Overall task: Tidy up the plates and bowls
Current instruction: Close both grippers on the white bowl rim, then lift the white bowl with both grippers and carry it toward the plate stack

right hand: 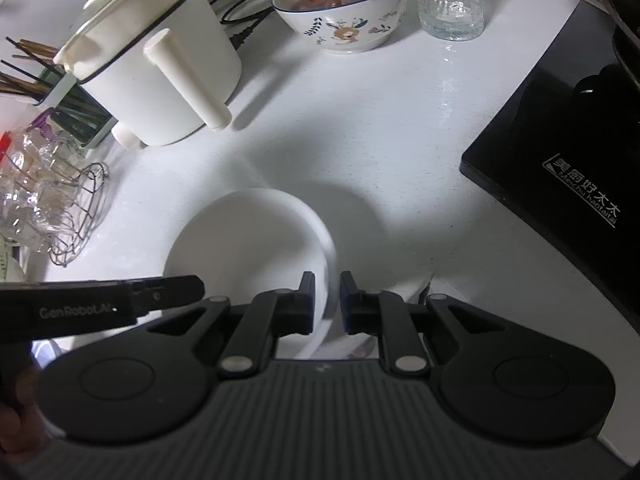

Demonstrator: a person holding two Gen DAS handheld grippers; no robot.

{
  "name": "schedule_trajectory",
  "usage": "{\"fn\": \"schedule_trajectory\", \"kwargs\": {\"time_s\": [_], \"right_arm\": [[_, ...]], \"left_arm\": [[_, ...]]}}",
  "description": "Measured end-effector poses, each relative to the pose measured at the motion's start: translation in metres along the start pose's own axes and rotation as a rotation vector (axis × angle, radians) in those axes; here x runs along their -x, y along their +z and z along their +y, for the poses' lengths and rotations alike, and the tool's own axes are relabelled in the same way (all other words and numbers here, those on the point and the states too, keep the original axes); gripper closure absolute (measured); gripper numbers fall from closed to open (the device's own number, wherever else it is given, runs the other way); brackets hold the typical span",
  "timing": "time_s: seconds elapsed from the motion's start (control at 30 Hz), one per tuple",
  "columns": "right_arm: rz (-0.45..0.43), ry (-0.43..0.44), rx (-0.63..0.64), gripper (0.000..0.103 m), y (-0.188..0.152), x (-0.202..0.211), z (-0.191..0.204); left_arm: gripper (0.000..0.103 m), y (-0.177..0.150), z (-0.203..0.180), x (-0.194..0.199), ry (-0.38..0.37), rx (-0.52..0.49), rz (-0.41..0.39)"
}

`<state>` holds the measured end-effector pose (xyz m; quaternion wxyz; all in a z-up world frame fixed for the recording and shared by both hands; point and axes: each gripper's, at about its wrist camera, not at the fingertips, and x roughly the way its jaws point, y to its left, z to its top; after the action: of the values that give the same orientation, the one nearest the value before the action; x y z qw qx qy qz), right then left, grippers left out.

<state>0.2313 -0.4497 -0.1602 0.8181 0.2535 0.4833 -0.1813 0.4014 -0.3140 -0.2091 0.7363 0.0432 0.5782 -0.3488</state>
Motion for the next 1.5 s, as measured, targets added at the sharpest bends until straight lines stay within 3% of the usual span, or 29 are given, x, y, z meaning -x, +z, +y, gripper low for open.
{"fn": "schedule_trajectory", "kwargs": {"time_s": [0.37,0.67,0.93,1.5], "right_arm": [[0.016,0.038,-0.01,0.087,-0.002,0.003,0.009],[0.007,0.1,-0.007,0.087,-0.004,0.024,0.025],[0.002,0.157,0.026,0.086,-0.001,0.046,0.047],[-0.016,0.292,0.109,0.085,0.011,0.079,0.096]], "left_arm": [[0.085,-0.005,0.007,0.015,0.001,0.023,0.007],[0.085,-0.016,0.023,0.051,-0.029,0.108,-0.017],[0.085,-0.023,0.03,0.094,-0.009,0.161,-0.047],[0.084,-0.035,0.061,0.18,-0.022,0.244,-0.186]]}}
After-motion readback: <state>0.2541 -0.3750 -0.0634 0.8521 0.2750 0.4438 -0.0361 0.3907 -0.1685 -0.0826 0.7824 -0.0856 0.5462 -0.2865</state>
